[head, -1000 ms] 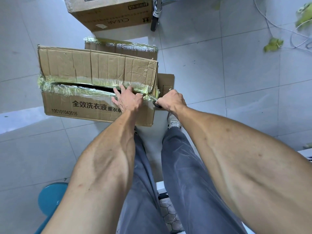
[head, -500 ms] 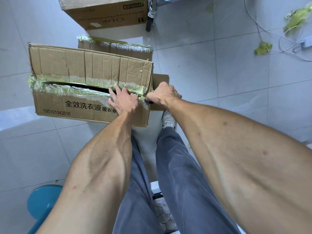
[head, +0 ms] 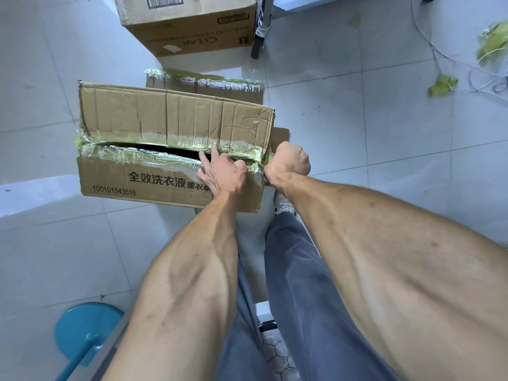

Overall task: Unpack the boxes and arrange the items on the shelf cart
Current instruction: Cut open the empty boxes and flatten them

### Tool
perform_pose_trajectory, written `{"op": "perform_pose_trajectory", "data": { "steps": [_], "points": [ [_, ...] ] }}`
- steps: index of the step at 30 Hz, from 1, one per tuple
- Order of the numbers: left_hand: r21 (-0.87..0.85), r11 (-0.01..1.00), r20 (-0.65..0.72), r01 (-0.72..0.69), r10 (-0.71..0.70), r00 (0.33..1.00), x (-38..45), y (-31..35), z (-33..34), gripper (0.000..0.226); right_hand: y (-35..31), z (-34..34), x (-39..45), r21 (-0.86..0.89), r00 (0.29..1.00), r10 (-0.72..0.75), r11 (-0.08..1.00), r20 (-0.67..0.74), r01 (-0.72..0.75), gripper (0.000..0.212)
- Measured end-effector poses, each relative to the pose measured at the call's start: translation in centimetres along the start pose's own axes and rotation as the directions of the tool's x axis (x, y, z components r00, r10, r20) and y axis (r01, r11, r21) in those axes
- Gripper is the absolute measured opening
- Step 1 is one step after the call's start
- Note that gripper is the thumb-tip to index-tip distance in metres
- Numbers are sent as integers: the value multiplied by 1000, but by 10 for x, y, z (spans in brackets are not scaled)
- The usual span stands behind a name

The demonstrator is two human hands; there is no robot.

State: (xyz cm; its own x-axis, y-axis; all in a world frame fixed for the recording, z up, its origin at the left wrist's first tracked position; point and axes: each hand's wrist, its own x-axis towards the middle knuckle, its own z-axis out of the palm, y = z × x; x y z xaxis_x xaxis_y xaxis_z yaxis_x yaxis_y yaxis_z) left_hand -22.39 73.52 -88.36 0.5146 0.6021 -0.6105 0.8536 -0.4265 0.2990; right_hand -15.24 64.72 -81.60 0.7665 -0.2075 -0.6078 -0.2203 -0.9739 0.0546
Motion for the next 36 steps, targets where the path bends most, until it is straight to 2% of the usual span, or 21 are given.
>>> {"op": "perform_pose_trajectory", "data": {
  "steps": [5, 9, 12, 14, 17, 19, 21, 22, 23, 25, 27, 28, 31, 36],
  "points": [
    [-23, 998, 58, 55, -53, 997, 4, -1, -12, 11, 1, 5, 0, 98, 996, 70, 992, 59, -76, 26],
    [5, 996, 108, 87, -87, 990, 4, 6, -18, 15, 5, -5, 9, 183, 984, 108, 974, 144, -134, 14],
    [20, 996, 135, 91, -93, 986, 2, 11, -20, 15, 6, -16, 17, 240, 976, 139, 955, 165, -177, 16],
    [12, 993, 162, 114, -115, 980, 3, 17, -19, 24, 6, -17, 18, 224, 975, 138, 958, 176, -176, 20],
    [61, 990, 258, 128, -139, 956, 1, 25, -16, 30, 8, -19, 17, 100, 952, 110, 985, 285, -144, 18],
    [83, 988, 300, 127, -146, 943, 0, 24, -14, 27, 7, -28, 20, -17, 883, 24, 1000, 470, -18, 14],
    [88, 989, 317, 116, -138, 938, 2, 20, -14, 25, 8, -41, 23, -114, 701, 36, 991, 712, 65, 24],
    [90, 990, 323, 111, -135, 937, 3, 18, -14, 27, 11, -46, 25, -142, 626, 65, 987, 777, 74, 28],
    [91, 990, 325, 111, -135, 936, 4, 17, -13, 30, 15, -48, 27, -147, 599, 70, 986, 798, 81, 30],
    [96, 990, 321, 107, -133, 938, 6, 19, -13, 33, 24, -49, 32, -139, 666, 22, 983, 745, 123, 30],
    [106, 989, 308, 104, -133, 942, 8, 23, -14, 31, 28, -41, 33, -7, 787, -54, 997, 614, 74, 30],
    [112, 988, 297, 101, -131, 946, 10, 24, -15, 31, 28, -36, 33, 66, 818, -64, 997, 572, 32, 30],
    [134, 987, 250, 85, -117, 961, 9, 23, -17, 29, 21, -26, 26, 161, 856, -61, 987, 513, -27, 17],
    [77, 992, 224, 98, -113, 968, 3, 19, -18, 30, 13, -23, 24, 105, 929, -85, 993, 361, 50, 9]
  ]
}}
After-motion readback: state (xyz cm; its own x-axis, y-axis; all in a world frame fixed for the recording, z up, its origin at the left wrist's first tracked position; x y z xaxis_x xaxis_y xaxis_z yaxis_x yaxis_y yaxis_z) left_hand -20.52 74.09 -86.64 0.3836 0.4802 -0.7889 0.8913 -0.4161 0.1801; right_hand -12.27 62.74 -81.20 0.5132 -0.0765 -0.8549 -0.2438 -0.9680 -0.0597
